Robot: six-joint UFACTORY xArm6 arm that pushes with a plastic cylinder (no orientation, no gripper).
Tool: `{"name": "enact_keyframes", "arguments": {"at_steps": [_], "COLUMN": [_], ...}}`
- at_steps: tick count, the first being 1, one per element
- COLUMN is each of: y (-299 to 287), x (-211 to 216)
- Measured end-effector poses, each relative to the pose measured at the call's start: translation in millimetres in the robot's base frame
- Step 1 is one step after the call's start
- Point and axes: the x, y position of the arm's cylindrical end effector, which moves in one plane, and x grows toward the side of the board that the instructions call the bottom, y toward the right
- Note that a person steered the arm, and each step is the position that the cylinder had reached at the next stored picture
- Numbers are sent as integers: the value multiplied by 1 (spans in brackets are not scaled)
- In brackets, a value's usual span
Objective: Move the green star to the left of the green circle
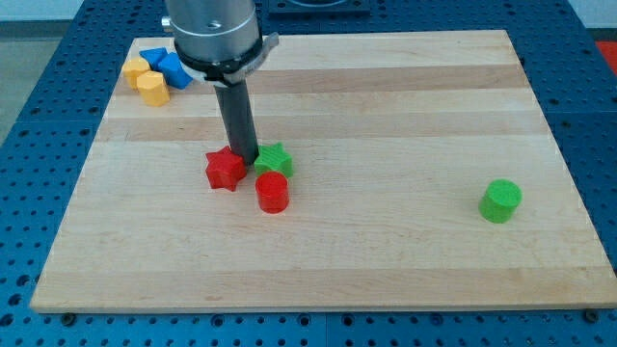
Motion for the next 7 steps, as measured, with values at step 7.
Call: {"name": "enact_keyframes", "arguments": {"at_steps": [7], "y": [107], "x": [15]}}
